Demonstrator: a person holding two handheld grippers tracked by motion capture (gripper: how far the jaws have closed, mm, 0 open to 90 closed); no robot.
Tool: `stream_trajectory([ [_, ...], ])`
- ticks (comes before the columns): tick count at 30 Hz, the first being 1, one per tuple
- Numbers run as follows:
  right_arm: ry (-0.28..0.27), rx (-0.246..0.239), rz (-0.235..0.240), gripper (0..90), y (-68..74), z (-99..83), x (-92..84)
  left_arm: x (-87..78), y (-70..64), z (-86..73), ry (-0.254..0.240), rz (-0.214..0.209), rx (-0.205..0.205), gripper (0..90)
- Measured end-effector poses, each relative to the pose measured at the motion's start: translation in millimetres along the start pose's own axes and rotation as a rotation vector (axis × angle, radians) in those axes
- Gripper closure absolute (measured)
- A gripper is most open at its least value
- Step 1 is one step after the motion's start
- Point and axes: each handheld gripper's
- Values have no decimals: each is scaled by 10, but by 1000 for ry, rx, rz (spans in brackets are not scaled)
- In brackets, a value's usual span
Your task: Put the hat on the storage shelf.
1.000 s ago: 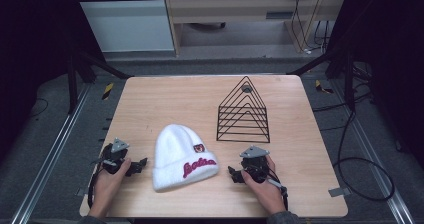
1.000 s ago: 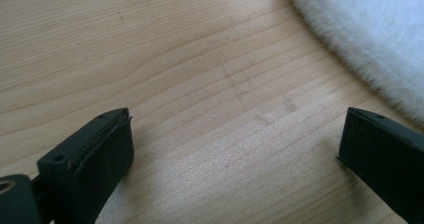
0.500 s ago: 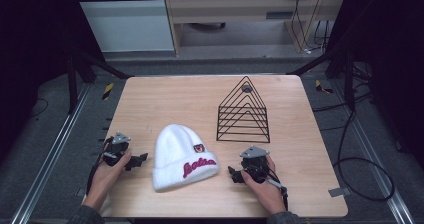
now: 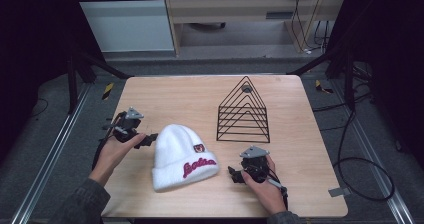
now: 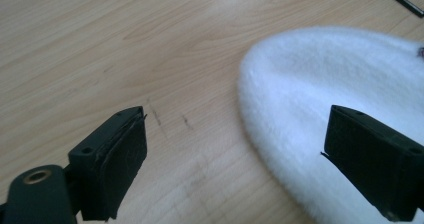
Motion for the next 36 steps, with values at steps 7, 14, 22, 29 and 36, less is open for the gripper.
stream_trajectory([
  [7, 0, 0, 0, 132, 0, 0, 0, 303, -20, 143, 38, -50, 7, 220],
  [14, 0, 0, 0, 132, 0, 0, 0, 546, 52, 151, 75, -87, -37, 266],
  [22, 0, 0, 0, 131, 0, 0, 0, 698, 88, 130, 144, -87, -36, 312],
  [29, -1, -1, 0, 131, 0, 0, 1, 765, 90, 119, 156, -111, -56, 374],
  [36, -1, 0, 0, 132, 0, 0, 0, 786, 75, 115, 163, -156, -76, 520],
])
Point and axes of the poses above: each handheld gripper's, and its own axes: x roughly forward along the jaws, z roughly out of its top, y roughly to its left, and after that the axes turned 15 degrees about -z, right-handed
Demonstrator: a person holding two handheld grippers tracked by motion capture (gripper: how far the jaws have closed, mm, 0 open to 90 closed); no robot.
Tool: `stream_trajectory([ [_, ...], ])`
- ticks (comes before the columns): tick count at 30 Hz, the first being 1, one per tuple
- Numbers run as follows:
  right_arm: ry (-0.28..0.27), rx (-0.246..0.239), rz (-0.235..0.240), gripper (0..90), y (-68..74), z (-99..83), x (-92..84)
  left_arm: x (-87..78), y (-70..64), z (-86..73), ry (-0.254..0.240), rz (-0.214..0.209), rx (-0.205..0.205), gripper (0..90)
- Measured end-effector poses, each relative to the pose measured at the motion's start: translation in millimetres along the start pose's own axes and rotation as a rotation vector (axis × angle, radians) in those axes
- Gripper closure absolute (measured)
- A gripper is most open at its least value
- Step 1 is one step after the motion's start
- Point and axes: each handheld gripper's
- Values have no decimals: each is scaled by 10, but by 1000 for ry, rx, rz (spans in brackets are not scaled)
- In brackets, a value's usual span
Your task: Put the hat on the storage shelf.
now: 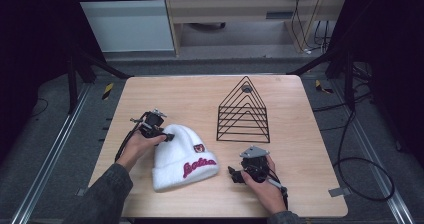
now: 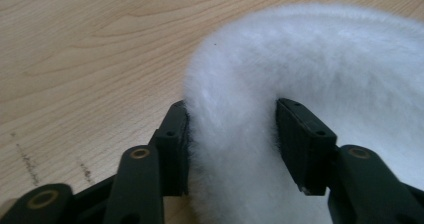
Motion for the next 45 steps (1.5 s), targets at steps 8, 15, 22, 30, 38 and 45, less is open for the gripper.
stream_trajectory([
  [8, 0, 0, 0, 131, 0, 0, 0, -12, -54, 1, 11, -21, -3, 714],
  [15, 0, 0, 0, 132, 0, 0, 0, -65, -140, 9, 8, 9, 40, 830],
  [22, 0, 0, 1, 132, 0, 0, 0, -383, -481, 32, -67, 40, 152, 836],
  [30, 0, 0, 0, 132, 0, 0, 0, -818, -910, 87, -147, 43, 278, 839],
  [38, 0, -2, 2, 132, -1, 1, -1, -1284, -1443, 148, -252, 38, 426, 841],
  [45, -45, -7, 32, 198, -39, 48, -147, -1563, -1571, 250, -282, 67, 482, 842],
])
Point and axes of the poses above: each handheld gripper's, and its own axes: x roughly forward along the jaws, z roughly out of its top, y roughly to its left, and after that the axes turned 15 degrees about -z, right-handed
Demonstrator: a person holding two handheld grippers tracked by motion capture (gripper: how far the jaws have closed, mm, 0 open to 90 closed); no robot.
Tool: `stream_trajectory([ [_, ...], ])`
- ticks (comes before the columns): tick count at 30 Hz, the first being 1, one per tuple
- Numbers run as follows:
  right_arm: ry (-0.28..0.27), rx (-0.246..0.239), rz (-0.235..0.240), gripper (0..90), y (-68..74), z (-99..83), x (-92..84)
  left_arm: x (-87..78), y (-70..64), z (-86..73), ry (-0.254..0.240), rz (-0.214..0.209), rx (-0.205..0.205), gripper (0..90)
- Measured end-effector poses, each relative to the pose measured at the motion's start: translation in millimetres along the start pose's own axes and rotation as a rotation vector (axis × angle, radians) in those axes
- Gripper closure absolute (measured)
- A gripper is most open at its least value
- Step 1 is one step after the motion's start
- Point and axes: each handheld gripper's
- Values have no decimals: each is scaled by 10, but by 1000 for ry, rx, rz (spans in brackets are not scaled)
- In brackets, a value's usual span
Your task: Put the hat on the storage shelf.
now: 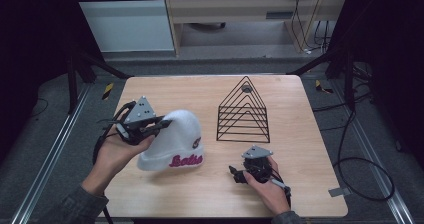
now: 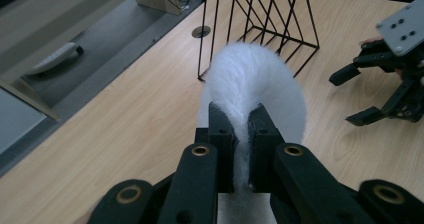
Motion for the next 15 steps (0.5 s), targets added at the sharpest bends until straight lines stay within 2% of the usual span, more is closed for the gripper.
stream_trajectory([
  [5, -68, -24, 1, 206, -39, 234, -257, -75, 56, 127, -11, 11, 9, 842],
  [9, -118, -29, 36, 220, -76, 437, -431, -112, 111, 195, -36, 16, 8, 842],
  [10, -126, -38, 43, 226, -79, 496, -465, -118, 156, 243, -72, -2, -12, 842],
  [14, -151, -66, 61, 256, -54, 660, -531, -129, 169, 327, -72, 12, 14, 842],
  [15, -158, -76, 68, 259, -40, 705, -545, -150, 164, 386, -93, 9, 21, 842],
])
Point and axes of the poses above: each handheld gripper's, and its own axes: x roughly forward along the jaws, z roughly out of its top, y roughly to its left, and after that the axes turned 15 degrees about -z, right-handed
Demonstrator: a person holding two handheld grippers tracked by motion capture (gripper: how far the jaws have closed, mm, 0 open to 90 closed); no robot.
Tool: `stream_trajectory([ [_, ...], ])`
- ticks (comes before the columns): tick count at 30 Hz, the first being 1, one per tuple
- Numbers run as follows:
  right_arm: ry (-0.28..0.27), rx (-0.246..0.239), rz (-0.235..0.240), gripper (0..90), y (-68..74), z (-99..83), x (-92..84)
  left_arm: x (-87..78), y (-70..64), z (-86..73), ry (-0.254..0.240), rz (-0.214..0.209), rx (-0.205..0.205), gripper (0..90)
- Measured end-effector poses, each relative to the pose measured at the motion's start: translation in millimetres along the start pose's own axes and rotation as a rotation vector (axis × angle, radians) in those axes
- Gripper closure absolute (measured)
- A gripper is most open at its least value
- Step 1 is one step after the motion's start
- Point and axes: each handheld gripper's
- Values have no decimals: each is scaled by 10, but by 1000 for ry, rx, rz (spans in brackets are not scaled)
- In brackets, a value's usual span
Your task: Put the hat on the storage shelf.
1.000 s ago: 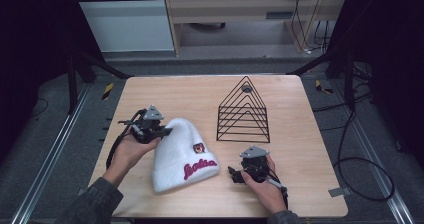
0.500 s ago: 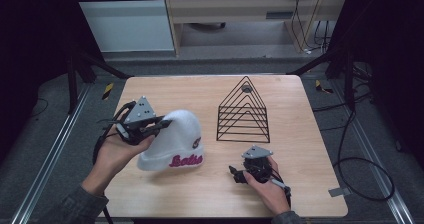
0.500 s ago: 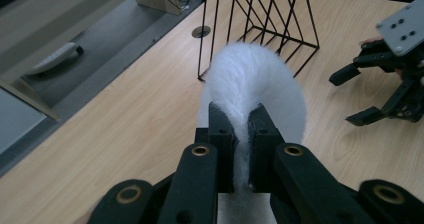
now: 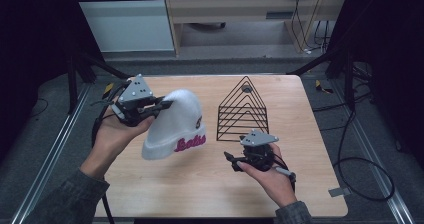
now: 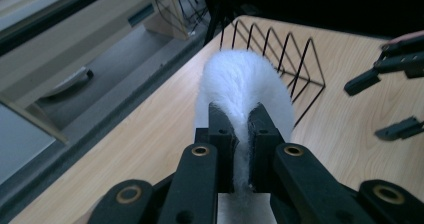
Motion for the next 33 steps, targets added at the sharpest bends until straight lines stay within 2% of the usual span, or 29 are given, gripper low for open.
stream_trajectory([
  [5, -21, -24, 46, 286, 48, 137, 22, -34, -40, 203, -12, 3, 45, 841],
  [9, -41, -54, 49, 291, 94, 284, 25, -79, -74, 387, -30, 0, 86, 841],
  [11, -53, -57, 48, 290, 102, 366, 11, -102, -86, 470, -38, -1, 111, 841],
  [15, -79, -52, 37, 271, 59, 499, -14, -125, -100, 588, -67, -21, 135, 841],
  [20, -86, -44, 42, 263, -20, 579, -30, -120, -101, 634, -72, -28, 152, 841],
  [25, -74, -32, 71, 236, -115, 675, 40, -78, -121, 656, -85, -45, 172, 841],
  [27, -74, -27, 69, 237, -120, 707, 71, -76, -133, 664, -85, -48, 177, 841],
  [33, -59, -34, 109, 229, -104, 776, 163, -97, -144, 662, -96, -56, 183, 843],
])
Point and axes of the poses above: each handheld gripper's, and its own axes: x roughly forward along the jaws, z roughly out of its top, y roughly to its left, and after that the axes turned 15 degrees about -z, right-handed
